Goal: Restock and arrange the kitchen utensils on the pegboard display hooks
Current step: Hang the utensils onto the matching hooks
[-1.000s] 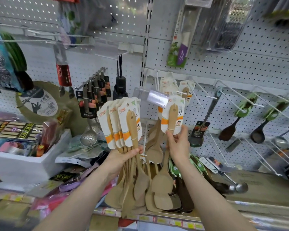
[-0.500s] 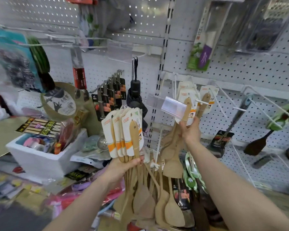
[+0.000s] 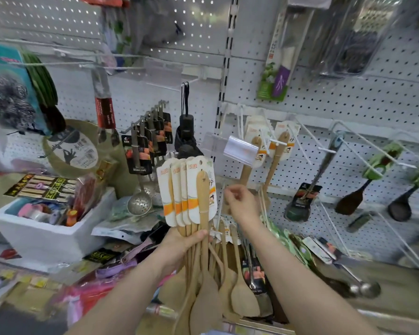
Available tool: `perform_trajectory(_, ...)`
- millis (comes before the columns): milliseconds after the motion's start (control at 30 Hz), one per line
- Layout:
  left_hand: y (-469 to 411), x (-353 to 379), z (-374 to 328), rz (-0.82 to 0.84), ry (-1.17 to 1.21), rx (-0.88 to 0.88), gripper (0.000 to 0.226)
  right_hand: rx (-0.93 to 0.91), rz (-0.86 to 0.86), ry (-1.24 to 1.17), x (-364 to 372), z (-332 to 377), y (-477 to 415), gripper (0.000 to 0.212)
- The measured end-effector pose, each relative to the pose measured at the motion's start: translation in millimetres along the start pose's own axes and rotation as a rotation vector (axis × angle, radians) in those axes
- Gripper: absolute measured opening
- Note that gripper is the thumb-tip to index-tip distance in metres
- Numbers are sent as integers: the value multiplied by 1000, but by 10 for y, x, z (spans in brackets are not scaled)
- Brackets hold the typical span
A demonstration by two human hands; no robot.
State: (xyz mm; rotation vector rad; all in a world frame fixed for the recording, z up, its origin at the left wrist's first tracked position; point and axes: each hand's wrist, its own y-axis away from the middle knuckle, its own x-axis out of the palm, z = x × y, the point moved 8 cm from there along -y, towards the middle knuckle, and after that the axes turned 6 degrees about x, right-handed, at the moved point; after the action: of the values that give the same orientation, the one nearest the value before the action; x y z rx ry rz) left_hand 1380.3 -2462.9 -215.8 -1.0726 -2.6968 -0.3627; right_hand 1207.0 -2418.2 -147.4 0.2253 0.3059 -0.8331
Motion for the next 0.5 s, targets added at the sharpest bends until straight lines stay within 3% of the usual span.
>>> perform_trajectory(100,54,65,49,33,-29,19,17,-45,71,-101,63,134,315,33)
perform_trajectory(200,133,121,65,61,-28,20,12,-150,65,-35,25,308,573,43)
perform_trajectory(367,271,200,106,173,-32,29,59,-101,40,-114,-52,324,792,40)
perform_trajectory(500,319,172,129,168,15,38,42,-96,21,-307,-226,247,888,34)
